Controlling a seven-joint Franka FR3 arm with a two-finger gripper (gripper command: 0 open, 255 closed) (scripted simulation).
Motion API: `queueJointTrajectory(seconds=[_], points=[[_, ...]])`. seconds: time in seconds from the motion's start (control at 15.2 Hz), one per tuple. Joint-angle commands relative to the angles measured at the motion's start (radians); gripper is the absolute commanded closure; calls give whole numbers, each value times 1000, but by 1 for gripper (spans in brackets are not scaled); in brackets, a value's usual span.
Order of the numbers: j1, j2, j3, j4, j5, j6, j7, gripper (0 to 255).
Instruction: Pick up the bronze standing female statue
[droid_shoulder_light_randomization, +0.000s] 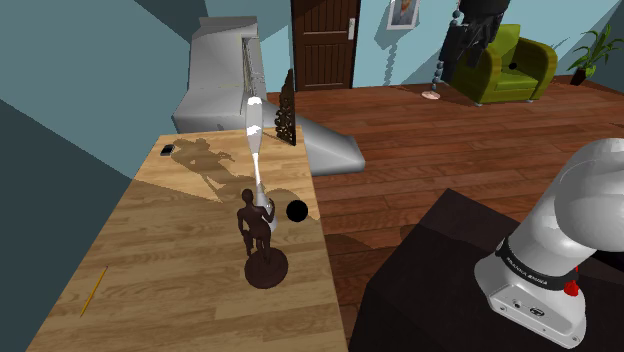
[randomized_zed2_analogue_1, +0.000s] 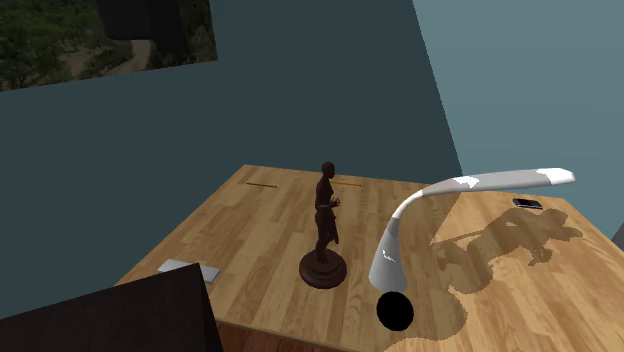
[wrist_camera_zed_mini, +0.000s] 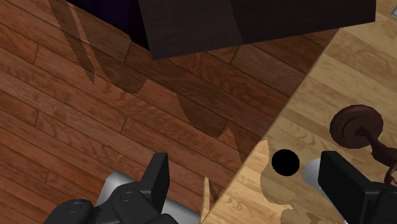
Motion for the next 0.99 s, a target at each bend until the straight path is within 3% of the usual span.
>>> queueJointTrajectory(seconds=[0.0, 0.92], points=[[0, 0, 0, 0, 0, 0, 0, 0], [71, 344, 157, -16, 107, 354, 197, 0]])
